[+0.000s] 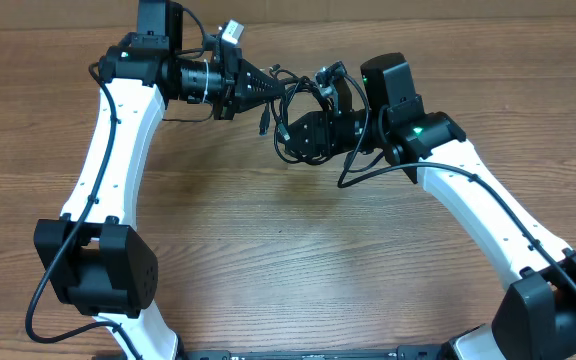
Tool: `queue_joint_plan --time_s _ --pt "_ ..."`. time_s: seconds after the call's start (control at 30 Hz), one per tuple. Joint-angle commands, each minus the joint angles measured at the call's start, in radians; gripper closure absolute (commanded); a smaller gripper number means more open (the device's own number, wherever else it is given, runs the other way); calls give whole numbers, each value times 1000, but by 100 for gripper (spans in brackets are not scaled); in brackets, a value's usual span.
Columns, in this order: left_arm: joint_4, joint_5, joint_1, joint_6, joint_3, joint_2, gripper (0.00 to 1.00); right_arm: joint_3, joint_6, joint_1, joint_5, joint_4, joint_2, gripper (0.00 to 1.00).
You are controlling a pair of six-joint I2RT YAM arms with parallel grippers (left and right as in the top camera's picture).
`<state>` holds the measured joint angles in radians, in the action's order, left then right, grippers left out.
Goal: Untangle cables
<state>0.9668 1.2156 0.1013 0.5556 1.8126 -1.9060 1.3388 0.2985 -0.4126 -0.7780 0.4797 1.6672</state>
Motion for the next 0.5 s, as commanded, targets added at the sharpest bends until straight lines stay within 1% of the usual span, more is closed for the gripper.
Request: queue_joint_plan --time_s 0.0,0.07,0.13,0.2,0.3,0.37,0.4,0.47 --pt "-4 110 2 28 14 13 96 8 -11 -24 -13 -6 48 58" --pt "-4 124 2 28 14 13 96 8 -7 -25 -13 0 59 59" --pt "-5 115 2 16 14 13 96 8 -8 -25 -9 4 59 64" --pt "-9 104 1 -23 14 13 96 9 -7 -24 -9 4 57 76" --pt "-14 72 -1 -110 14 13 91 9 25 -18 -10 4 52 95" --pt "-11 58 -1 -184 14 13 89 9 46 -11 -10 8 46 96" --pt "-10 44 -1 -240 14 13 88 10 49 -2 -11 19 38 96" --pt "3 -11 -2 -319 14 13 85 11 48 8 -10 44 23 96"
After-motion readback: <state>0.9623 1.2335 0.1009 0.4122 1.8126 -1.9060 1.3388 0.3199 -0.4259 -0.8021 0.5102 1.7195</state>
